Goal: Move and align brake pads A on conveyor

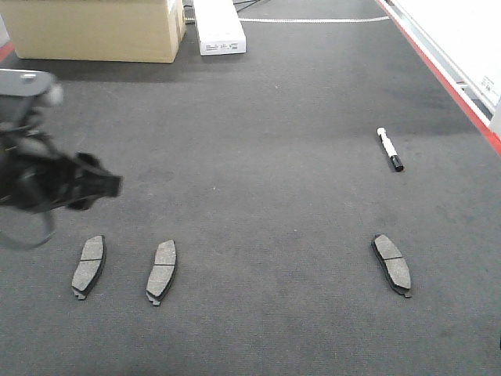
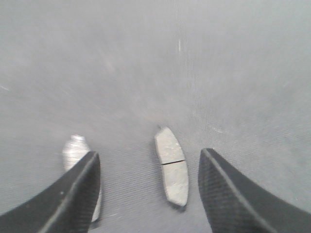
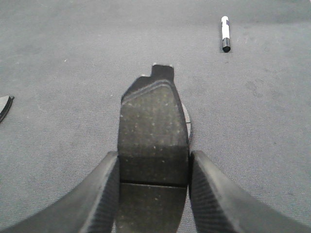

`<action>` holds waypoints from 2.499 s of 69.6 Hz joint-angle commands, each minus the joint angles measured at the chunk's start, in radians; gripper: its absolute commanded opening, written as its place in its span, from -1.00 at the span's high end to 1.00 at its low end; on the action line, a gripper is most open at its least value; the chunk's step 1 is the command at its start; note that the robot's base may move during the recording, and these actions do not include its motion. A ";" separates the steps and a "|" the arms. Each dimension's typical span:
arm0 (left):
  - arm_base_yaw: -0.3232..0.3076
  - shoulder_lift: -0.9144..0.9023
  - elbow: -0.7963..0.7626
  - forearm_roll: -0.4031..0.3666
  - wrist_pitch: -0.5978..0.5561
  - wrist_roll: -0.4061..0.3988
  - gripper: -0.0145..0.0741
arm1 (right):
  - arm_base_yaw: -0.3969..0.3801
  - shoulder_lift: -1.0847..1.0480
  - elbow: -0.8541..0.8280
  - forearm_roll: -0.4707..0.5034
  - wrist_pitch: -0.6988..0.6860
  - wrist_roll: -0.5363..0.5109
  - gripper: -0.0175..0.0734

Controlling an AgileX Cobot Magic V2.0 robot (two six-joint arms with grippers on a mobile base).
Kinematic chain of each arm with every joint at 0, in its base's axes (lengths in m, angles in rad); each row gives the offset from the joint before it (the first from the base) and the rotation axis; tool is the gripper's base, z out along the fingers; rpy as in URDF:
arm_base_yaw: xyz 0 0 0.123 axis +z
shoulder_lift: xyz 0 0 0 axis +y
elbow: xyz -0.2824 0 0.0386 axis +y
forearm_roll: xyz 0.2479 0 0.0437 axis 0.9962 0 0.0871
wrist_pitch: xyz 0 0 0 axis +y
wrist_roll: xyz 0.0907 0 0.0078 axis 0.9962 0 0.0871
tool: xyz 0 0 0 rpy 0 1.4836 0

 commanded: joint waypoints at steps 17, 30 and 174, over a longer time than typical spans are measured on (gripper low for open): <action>-0.004 -0.458 0.270 0.015 -0.212 -0.011 -0.32 | -0.004 0.009 -0.030 -0.006 -0.091 -0.007 0.58; -0.004 -0.700 0.411 0.035 -0.248 -0.007 -0.32 | -0.004 0.009 -0.030 -0.006 -0.091 -0.007 0.58; -0.004 -0.993 0.568 0.056 -0.229 -0.008 -0.32 | -0.001 0.513 -0.169 0.362 -0.132 -0.304 0.36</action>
